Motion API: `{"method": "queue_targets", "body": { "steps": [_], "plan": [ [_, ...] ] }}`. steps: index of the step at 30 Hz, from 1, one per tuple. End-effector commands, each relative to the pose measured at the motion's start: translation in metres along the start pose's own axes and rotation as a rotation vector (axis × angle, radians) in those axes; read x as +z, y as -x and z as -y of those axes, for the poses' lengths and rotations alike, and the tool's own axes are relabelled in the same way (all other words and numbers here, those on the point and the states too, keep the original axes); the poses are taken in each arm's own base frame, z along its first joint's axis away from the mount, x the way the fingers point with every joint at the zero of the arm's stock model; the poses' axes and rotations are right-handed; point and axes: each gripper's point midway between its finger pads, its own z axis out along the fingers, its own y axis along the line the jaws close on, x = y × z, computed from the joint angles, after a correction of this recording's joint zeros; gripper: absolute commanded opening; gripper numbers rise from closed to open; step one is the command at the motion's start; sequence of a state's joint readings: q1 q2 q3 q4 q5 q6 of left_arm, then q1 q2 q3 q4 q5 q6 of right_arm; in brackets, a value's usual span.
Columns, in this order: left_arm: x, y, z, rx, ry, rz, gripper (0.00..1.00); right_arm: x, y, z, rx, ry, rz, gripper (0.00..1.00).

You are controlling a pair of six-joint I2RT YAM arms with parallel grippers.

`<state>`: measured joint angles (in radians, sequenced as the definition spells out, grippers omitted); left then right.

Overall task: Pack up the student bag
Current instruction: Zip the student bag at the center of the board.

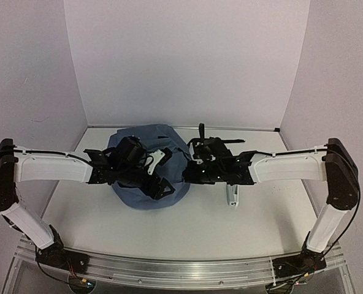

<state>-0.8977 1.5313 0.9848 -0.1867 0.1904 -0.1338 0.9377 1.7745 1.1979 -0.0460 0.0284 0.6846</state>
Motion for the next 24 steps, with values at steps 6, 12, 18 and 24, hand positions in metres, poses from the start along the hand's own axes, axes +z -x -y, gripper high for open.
{"method": "queue_targets", "body": {
  "steps": [6,12,18,24],
  "plan": [
    [0.018,0.031,-0.011,0.069,0.12,0.117,0.45,-0.02,0.023,-0.011,0.032,0.043,0.077,0.0],
    [0.029,0.023,-0.004,0.079,0.11,0.091,0.11,-0.019,0.024,-0.011,0.035,0.039,0.082,0.0],
    [0.03,0.013,0.005,0.063,0.073,0.056,0.0,-0.021,0.029,-0.003,0.043,0.006,0.11,0.0],
    [0.013,0.002,0.012,0.006,0.033,0.048,0.0,-0.031,0.046,0.036,0.018,-0.219,0.214,0.0]
  ]
}}
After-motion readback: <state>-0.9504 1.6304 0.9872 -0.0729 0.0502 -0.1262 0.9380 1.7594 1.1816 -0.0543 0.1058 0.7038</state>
